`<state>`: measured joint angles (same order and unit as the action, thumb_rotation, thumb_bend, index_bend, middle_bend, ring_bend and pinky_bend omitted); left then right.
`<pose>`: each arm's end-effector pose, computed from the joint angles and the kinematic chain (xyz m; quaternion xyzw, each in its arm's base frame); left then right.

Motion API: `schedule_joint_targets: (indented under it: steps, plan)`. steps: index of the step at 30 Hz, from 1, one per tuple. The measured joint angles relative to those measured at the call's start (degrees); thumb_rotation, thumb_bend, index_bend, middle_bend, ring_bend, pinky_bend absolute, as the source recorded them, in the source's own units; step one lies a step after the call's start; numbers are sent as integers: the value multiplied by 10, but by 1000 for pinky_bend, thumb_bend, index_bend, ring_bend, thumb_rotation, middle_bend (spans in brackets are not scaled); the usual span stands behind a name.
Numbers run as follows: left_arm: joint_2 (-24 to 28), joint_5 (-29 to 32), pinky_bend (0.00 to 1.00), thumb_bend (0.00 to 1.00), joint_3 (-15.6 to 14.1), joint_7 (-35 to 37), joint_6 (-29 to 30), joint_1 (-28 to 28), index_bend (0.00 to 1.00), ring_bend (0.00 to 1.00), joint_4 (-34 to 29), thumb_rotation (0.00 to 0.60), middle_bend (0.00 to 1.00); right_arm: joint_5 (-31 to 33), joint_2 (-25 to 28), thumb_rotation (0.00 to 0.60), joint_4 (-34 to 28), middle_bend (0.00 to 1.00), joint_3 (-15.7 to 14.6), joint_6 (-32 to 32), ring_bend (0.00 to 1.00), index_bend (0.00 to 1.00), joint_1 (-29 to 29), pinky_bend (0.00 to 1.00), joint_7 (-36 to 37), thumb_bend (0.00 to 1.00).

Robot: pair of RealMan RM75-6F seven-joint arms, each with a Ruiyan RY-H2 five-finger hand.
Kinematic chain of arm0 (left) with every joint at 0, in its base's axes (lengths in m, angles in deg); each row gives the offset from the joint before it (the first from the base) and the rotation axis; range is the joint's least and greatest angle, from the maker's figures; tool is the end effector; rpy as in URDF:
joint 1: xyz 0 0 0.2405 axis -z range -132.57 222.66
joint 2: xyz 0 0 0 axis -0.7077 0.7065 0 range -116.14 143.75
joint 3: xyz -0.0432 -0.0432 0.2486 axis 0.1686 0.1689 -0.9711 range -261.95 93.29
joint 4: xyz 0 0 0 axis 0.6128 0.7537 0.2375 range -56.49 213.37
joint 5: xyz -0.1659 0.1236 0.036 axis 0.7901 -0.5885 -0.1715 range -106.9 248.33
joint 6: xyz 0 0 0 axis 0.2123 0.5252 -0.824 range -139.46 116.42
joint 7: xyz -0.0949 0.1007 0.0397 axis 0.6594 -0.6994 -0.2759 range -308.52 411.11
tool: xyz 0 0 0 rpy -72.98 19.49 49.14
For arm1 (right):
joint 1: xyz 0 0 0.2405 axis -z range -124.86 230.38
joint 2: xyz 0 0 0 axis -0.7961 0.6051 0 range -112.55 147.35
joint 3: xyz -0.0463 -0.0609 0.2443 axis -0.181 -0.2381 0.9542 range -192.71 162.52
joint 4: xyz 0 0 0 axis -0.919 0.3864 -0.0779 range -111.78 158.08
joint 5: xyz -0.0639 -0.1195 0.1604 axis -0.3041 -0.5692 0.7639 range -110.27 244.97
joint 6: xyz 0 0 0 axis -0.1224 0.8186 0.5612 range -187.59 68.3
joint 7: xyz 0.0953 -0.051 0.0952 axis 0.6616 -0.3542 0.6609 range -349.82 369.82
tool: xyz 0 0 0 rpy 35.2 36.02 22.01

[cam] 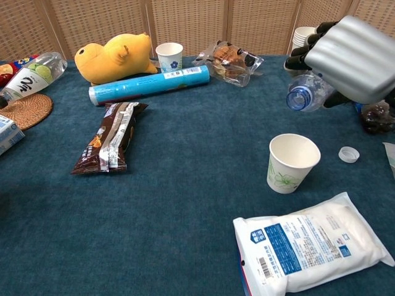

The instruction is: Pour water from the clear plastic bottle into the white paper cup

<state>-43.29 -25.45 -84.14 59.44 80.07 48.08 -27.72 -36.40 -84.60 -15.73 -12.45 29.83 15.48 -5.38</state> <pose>-0.2512 0.1573 0.1783 -0.5725 -0.4159 -0.5039 0.4954 -0.1962 -0.3342 0.0083 0.7424 0.0734 0.4408 0.4991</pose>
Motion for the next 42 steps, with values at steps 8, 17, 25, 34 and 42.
schedule_joint_targets:
  steps: [8, 17, 25, 34, 42]
  plan:
    - [0, 0, 0, 464, -1, -3, -2, 1, 76, 0, -1, 230, 55, -1, -1, 600, 20, 635, -11, 1, 585, 603, -1, 482, 0, 240]
    - [-3, 1, 0, 464, 0, -5, -6, 4, 75, 0, -2, 229, 55, -7, 13, 600, 17, 633, -31, -16, 584, 601, 0, 459, -23, 239]
    - [-3, 1, 0, 465, 0, -5, -7, 6, 75, 0, -2, 228, 56, -8, 21, 600, 7, 633, -38, -25, 584, 602, -2, 459, -37, 239]
    - [-4, 1, 0, 464, 0, -5, -8, 6, 75, 0, -2, 228, 55, -10, 21, 600, 12, 633, -45, -29, 584, 601, -2, 460, -40, 240]
    - [-5, 1, 0, 464, 1, -6, -10, 9, 76, 0, -2, 231, 56, -7, 20, 600, 16, 632, -44, -26, 584, 601, 0, 459, -44, 238]
